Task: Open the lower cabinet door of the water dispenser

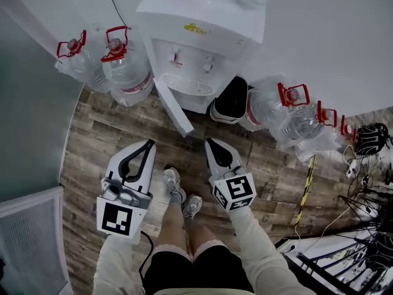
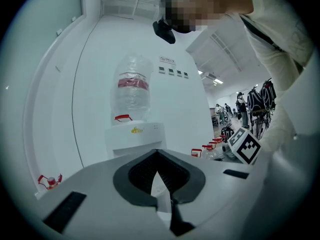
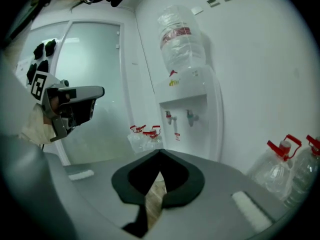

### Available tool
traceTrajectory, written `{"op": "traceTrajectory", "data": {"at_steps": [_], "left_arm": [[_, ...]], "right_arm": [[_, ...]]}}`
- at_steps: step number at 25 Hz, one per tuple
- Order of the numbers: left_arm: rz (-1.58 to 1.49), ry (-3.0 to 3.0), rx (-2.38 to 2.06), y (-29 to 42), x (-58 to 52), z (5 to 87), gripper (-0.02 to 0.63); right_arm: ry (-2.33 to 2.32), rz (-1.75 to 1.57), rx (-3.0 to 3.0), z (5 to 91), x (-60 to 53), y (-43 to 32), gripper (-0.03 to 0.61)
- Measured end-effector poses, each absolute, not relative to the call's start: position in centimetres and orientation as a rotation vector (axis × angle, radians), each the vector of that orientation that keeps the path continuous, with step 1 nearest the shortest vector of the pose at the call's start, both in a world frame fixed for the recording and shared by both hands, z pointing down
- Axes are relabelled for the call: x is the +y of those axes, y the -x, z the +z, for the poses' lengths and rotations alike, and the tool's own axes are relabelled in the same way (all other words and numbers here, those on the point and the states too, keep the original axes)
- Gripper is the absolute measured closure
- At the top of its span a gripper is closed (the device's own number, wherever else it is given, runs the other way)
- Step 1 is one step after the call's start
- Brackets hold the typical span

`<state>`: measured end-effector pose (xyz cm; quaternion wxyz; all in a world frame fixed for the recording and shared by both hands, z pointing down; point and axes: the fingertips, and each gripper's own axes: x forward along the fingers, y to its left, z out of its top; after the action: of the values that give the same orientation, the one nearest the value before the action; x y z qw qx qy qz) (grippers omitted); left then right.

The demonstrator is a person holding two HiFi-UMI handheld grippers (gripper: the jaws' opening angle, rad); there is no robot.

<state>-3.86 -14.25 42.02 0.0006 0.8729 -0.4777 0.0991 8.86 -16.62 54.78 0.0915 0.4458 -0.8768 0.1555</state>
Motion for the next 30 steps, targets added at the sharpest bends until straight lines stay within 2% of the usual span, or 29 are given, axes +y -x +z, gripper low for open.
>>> {"op": "traceTrajectory", "data": {"at_steps": [15, 30], "left_arm": [[0.285, -2.755, -1.517, 2.1, -11.0, 30.6, 0.614], [0.198, -2.752, -1.556, 1.8, -8.6, 22.9, 0.614]], "right_arm": [[-1.362, 0.34, -2.646, 39.0, -12.5, -11.4, 0.571], [-1.381, 0.205, -2.724, 27.0, -9.4, -11.2, 0.571]]}}
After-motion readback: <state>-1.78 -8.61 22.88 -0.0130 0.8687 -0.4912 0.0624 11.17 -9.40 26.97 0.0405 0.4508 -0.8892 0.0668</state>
